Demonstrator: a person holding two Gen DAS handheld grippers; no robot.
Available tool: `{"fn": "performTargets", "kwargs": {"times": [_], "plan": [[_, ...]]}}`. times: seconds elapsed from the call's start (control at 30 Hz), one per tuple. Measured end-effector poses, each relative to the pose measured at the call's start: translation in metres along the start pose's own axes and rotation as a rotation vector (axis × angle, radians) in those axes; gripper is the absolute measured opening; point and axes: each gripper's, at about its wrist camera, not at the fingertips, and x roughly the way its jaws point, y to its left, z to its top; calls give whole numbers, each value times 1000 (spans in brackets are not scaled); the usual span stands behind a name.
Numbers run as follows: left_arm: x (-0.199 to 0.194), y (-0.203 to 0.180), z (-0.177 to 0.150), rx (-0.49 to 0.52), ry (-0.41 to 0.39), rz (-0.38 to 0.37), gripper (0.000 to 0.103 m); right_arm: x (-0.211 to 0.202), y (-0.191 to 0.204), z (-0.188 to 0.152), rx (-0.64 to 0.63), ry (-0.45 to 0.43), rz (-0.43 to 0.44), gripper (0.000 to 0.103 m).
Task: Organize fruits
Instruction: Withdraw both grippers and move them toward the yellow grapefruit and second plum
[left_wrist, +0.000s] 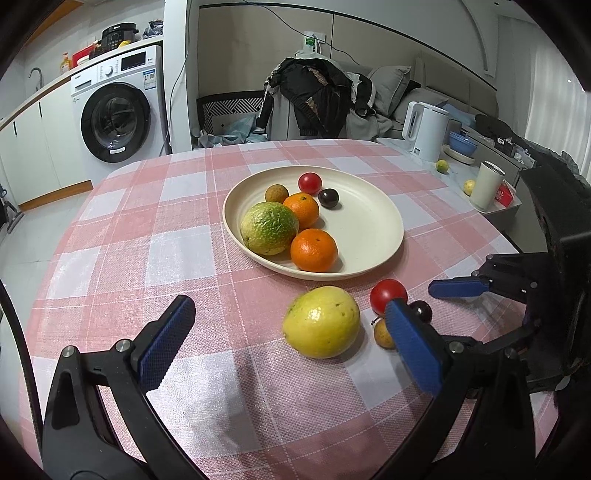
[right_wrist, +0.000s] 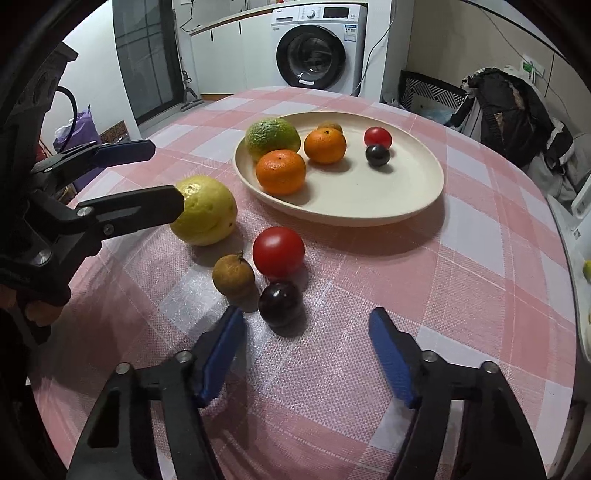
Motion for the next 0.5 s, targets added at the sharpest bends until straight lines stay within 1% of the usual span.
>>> {"fn": "performTargets", "kwargs": {"times": [0.03, 0.37, 0.5], "plan": [[0, 1, 0, 1, 1, 1, 102, 0, 0, 0, 1, -2, 0, 69], [1, 1, 0, 2, 4, 1, 102, -1, 10, 3, -19, -24, 16, 42], [1, 1, 0, 2, 4, 0, 102, -2, 11, 3, -19, -29, 22, 37]]}}
